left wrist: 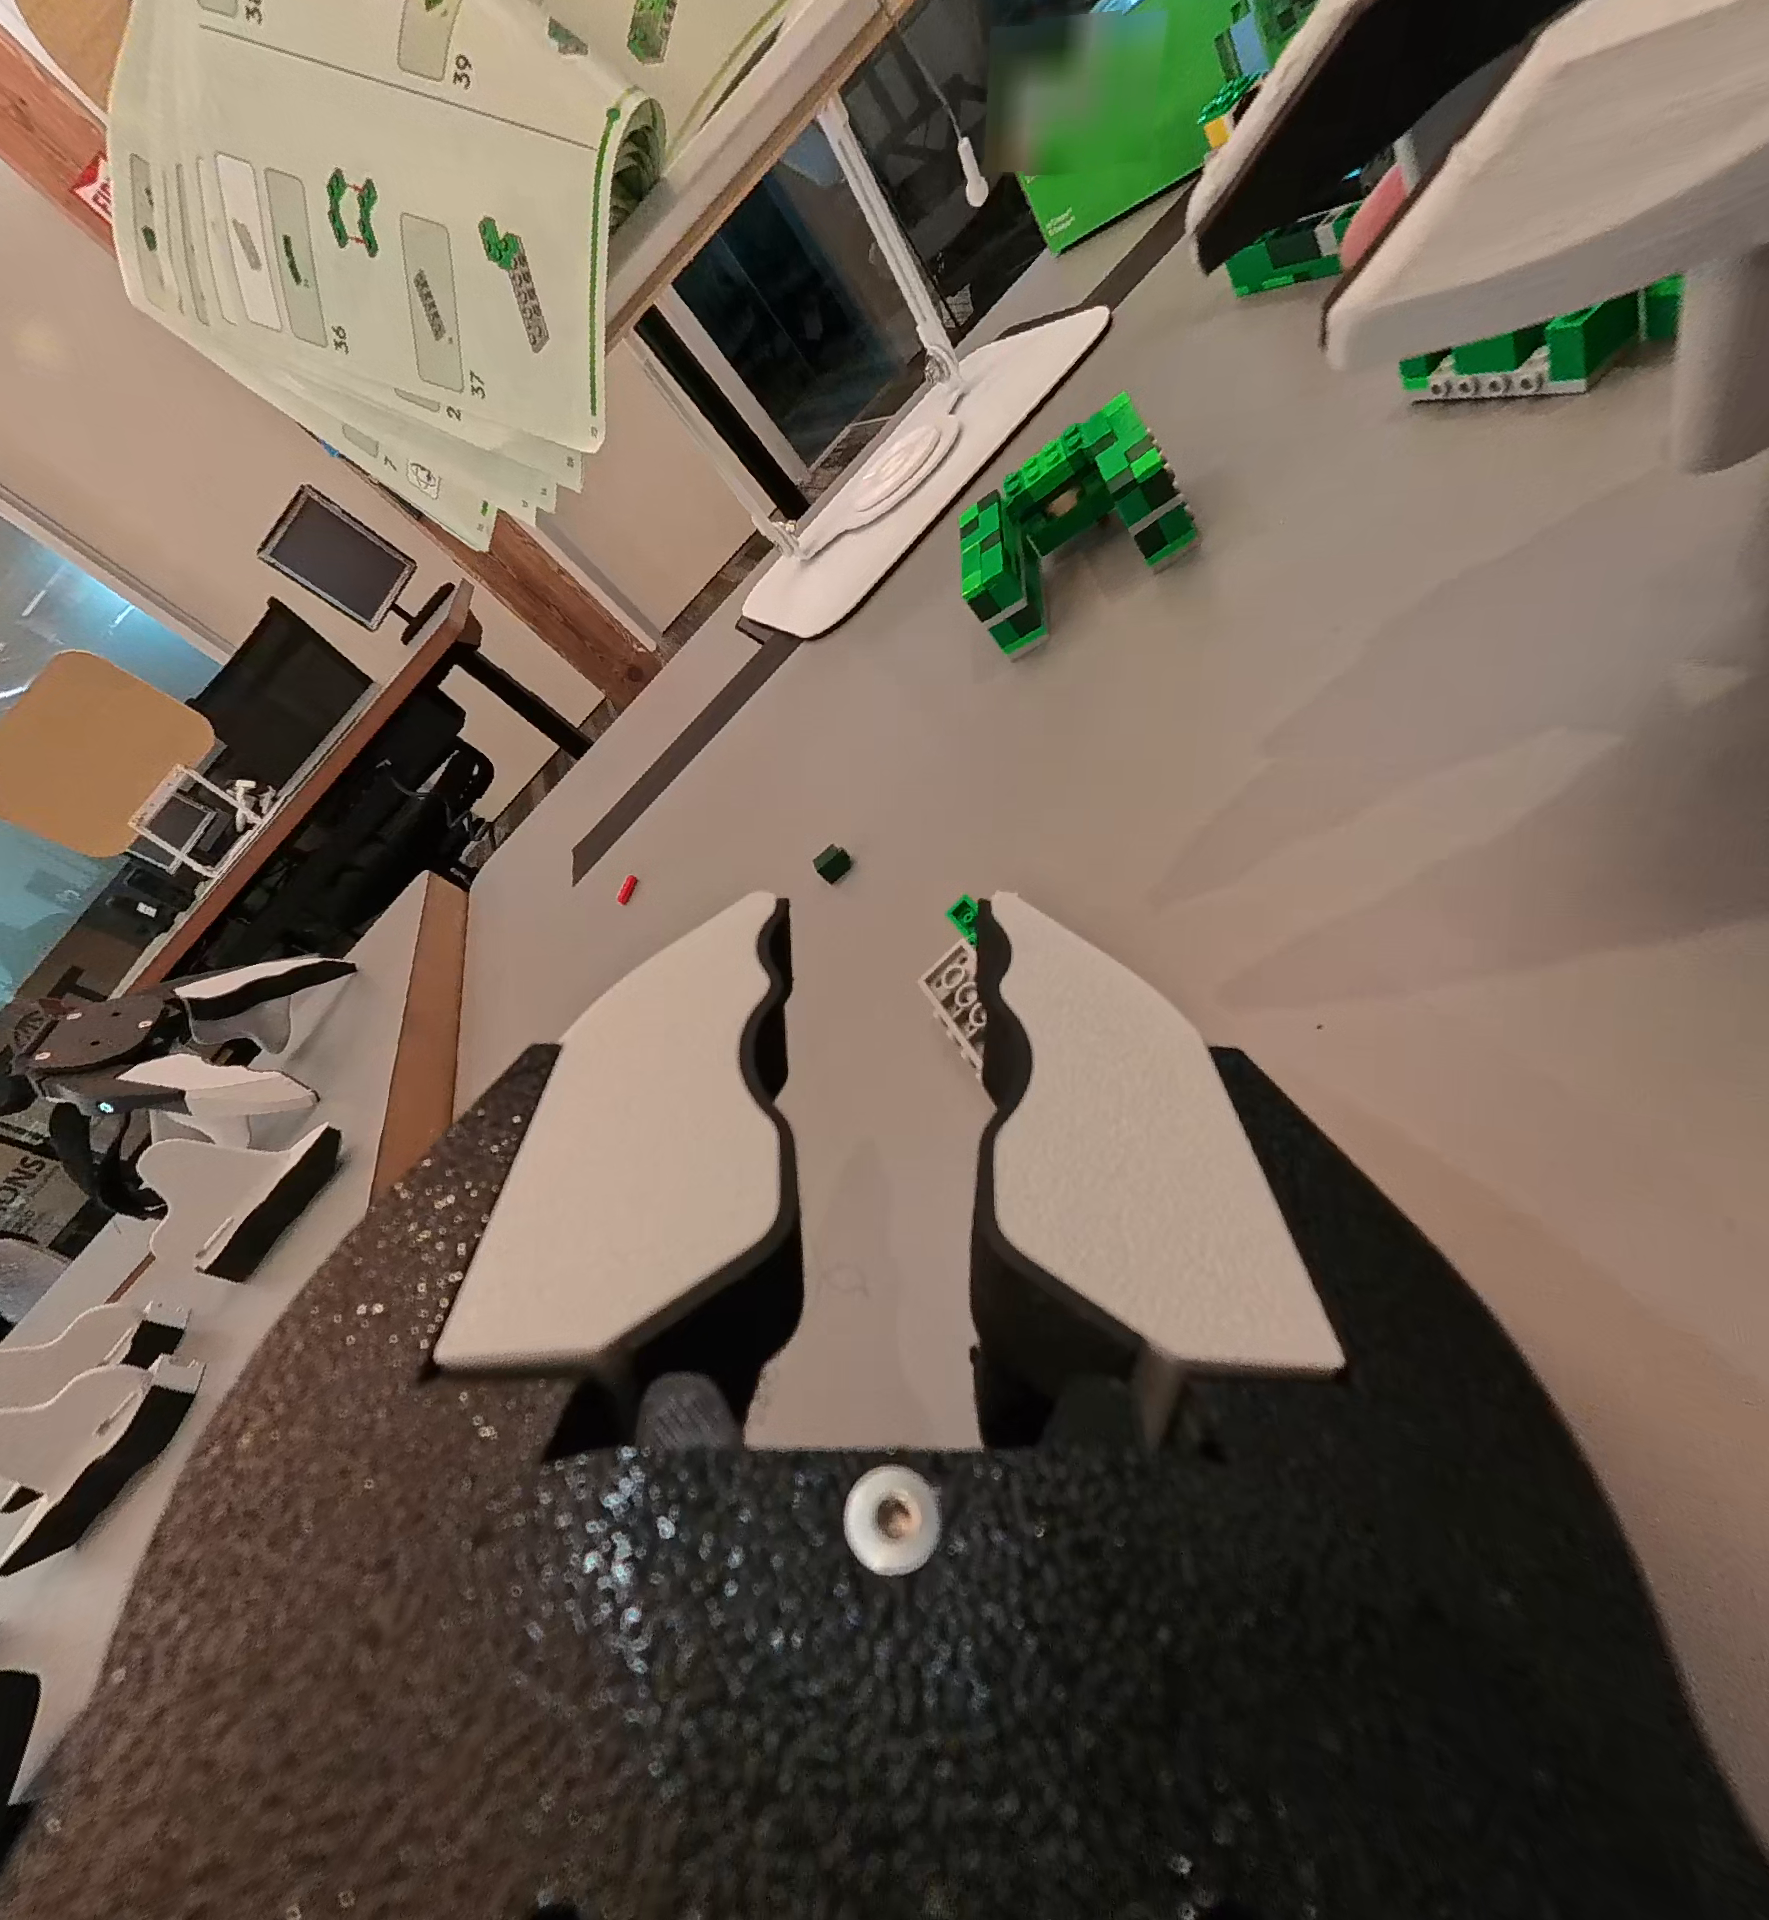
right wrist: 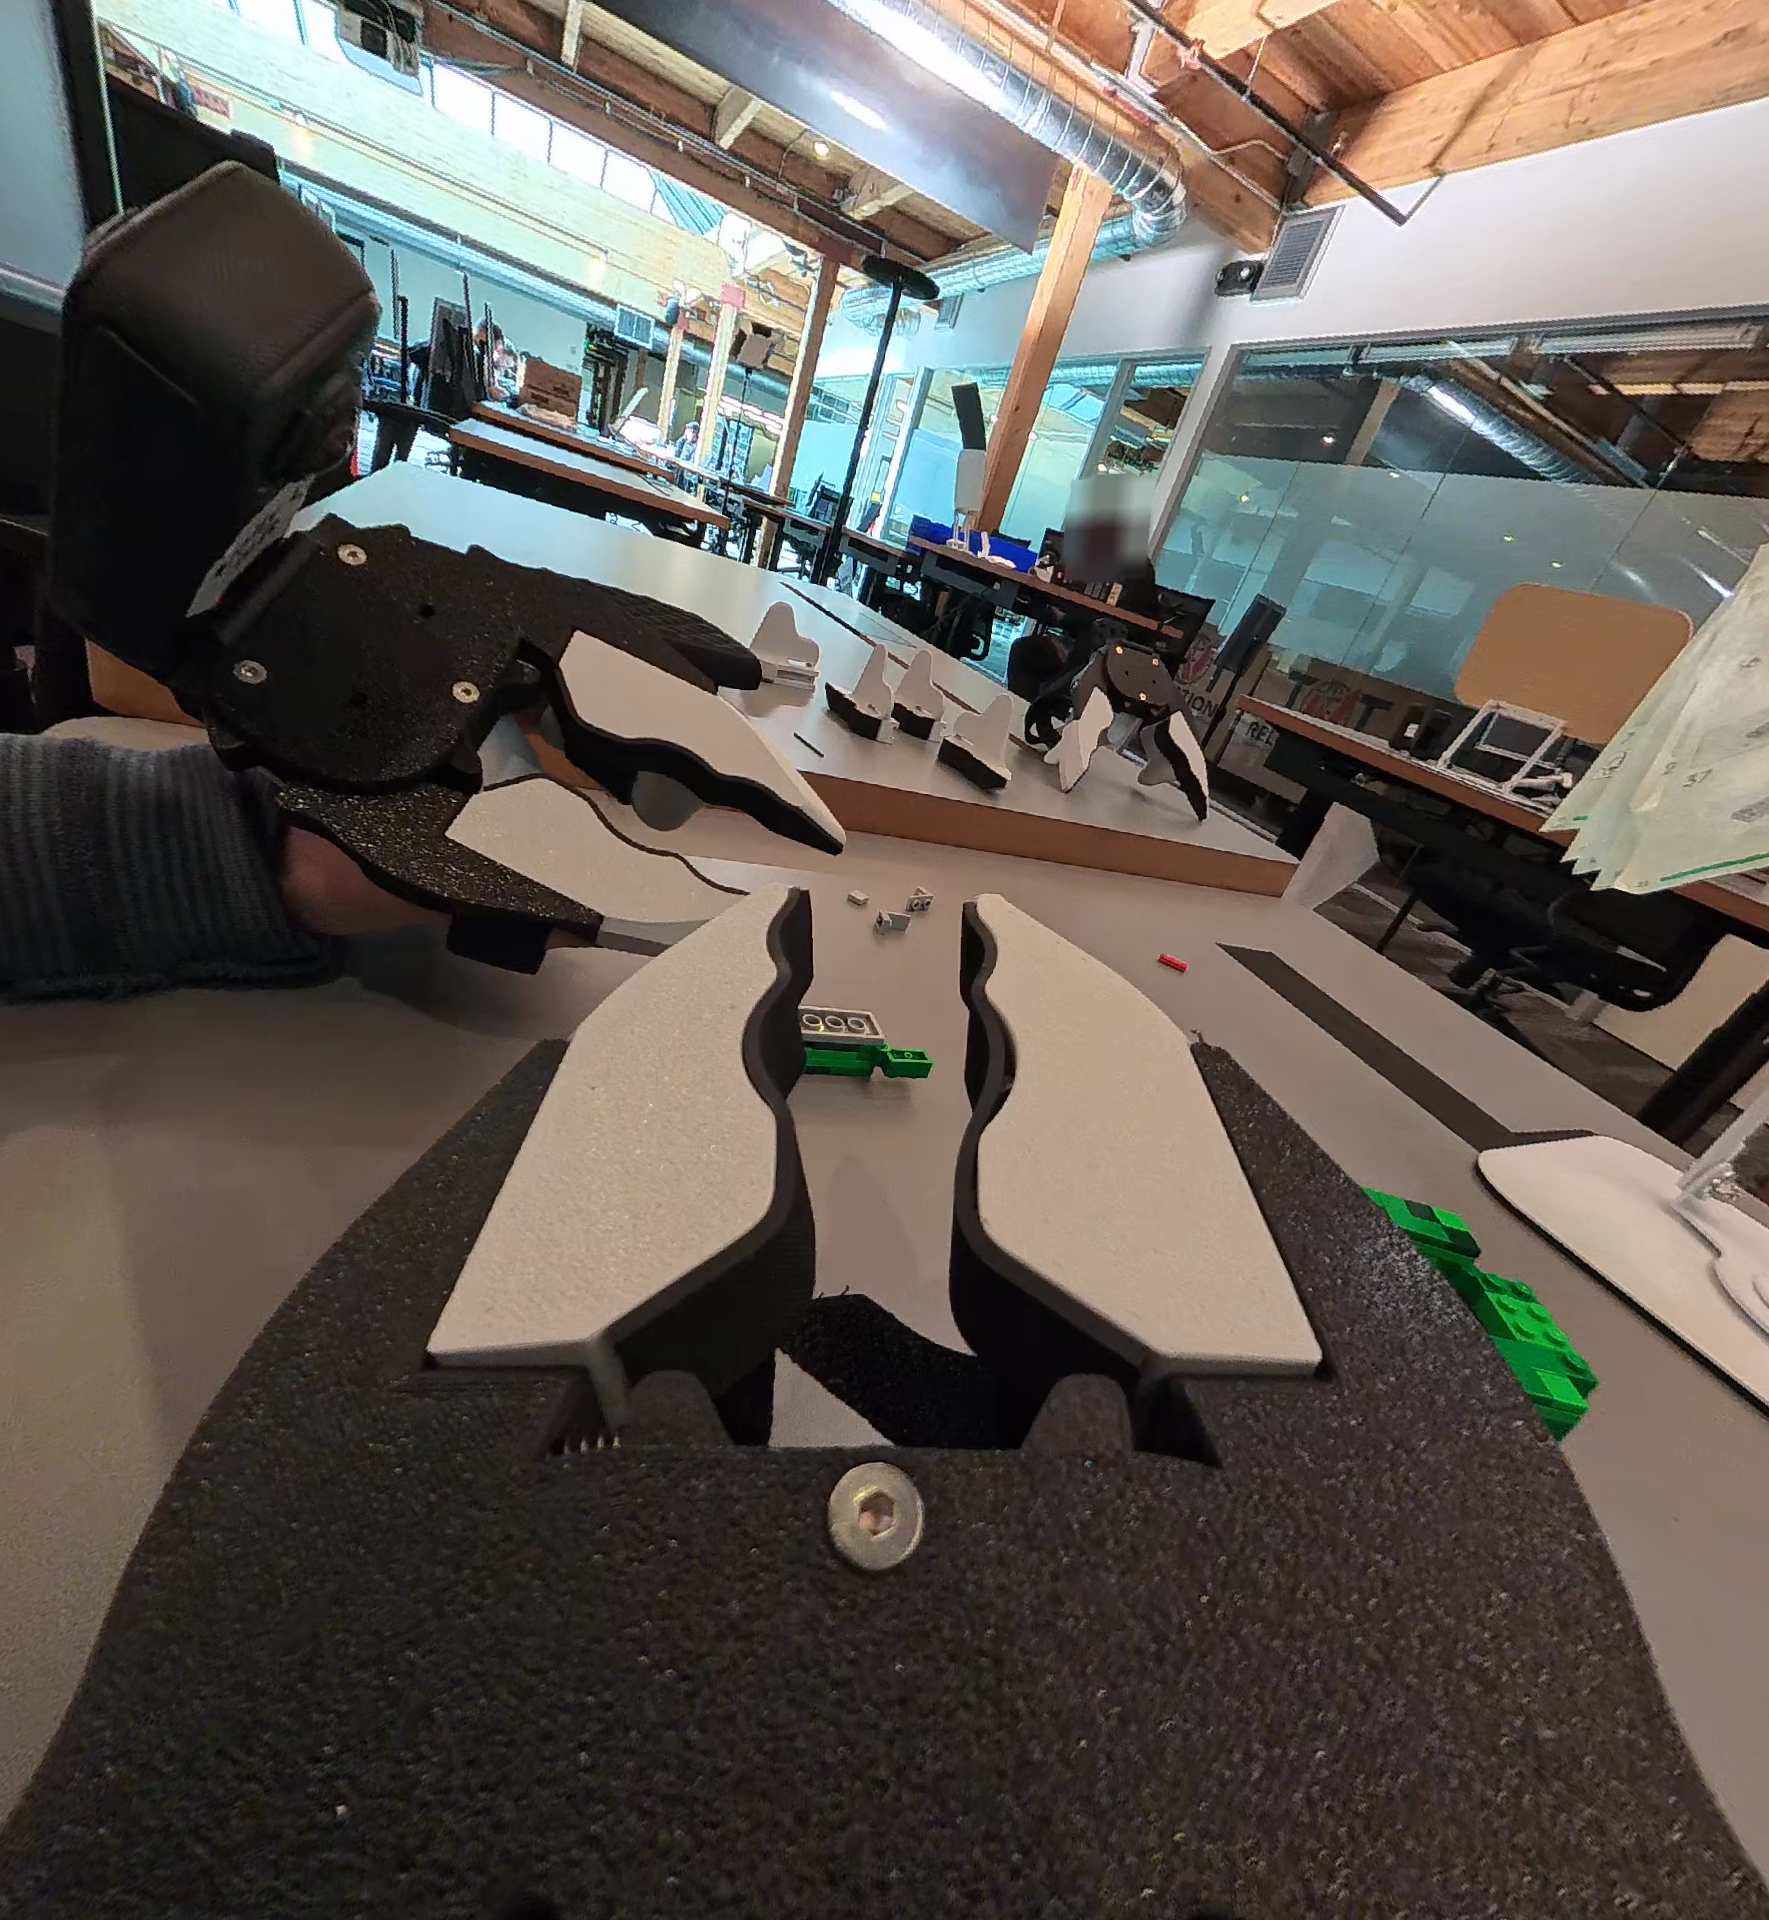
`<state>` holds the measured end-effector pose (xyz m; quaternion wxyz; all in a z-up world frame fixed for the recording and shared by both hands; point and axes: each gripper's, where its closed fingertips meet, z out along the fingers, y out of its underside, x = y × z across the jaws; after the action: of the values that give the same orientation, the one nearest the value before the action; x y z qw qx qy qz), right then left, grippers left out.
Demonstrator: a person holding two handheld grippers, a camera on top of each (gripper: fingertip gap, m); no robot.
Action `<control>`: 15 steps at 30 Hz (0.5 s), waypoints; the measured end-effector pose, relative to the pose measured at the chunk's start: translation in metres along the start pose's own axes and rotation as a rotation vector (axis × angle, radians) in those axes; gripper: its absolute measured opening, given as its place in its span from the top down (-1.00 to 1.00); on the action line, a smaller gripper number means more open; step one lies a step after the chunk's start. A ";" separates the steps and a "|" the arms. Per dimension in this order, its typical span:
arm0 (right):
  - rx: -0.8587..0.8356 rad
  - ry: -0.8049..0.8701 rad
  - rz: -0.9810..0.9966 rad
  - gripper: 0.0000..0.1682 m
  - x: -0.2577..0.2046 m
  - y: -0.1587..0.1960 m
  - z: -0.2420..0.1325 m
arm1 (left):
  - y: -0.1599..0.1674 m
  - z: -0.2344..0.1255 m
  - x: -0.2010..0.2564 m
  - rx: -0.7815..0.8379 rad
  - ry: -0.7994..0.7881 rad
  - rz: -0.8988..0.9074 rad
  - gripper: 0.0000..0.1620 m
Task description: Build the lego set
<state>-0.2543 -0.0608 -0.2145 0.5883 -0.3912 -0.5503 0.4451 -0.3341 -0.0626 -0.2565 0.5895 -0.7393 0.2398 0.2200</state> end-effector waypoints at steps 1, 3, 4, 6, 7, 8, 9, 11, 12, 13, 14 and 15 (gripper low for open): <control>0.000 0.000 0.000 0.68 0.000 0.000 0.000 | 0.000 0.000 0.000 0.000 0.000 0.000 0.59; 0.000 0.000 0.001 0.68 0.000 0.000 0.000 | 0.000 0.000 0.000 -0.001 0.001 -0.001 0.59; 0.000 0.000 0.001 0.68 0.000 0.000 0.000 | 0.000 0.000 0.000 -0.001 0.001 0.000 0.59; 0.000 0.000 0.001 0.68 0.000 0.000 0.000 | 0.000 0.000 0.000 0.000 0.001 0.000 0.59; 0.000 0.000 0.001 0.68 0.000 0.000 0.000 | 0.000 0.000 0.000 0.000 0.001 0.000 0.59; 0.000 0.000 0.001 0.68 0.000 0.000 0.000 | 0.000 0.000 0.000 0.000 0.001 -0.001 0.58; 0.001 0.000 0.001 0.68 0.000 0.000 0.000 | 0.000 0.000 0.000 0.000 0.001 -0.001 0.58; 0.001 0.000 0.002 0.68 0.000 0.000 0.000 | 0.000 0.000 0.000 0.000 0.003 -0.003 0.58; 0.001 0.000 0.002 0.68 0.000 0.000 0.000 | 0.000 0.000 0.000 0.000 0.004 -0.003 0.58; 0.001 0.000 0.002 0.68 0.000 0.000 0.000 | 0.000 0.000 0.000 0.000 0.004 -0.002 0.58; 0.001 0.000 0.002 0.68 0.000 0.000 0.000 | 0.000 0.000 0.000 0.001 0.004 -0.001 0.58; 0.001 0.000 0.003 0.68 0.000 0.000 0.000 | 0.000 0.000 0.000 0.002 0.004 -0.001 0.58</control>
<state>-0.2543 -0.0606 -0.2144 0.5878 -0.3914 -0.5496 0.4463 -0.3339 -0.0623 -0.2565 0.5898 -0.7394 0.2406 0.2178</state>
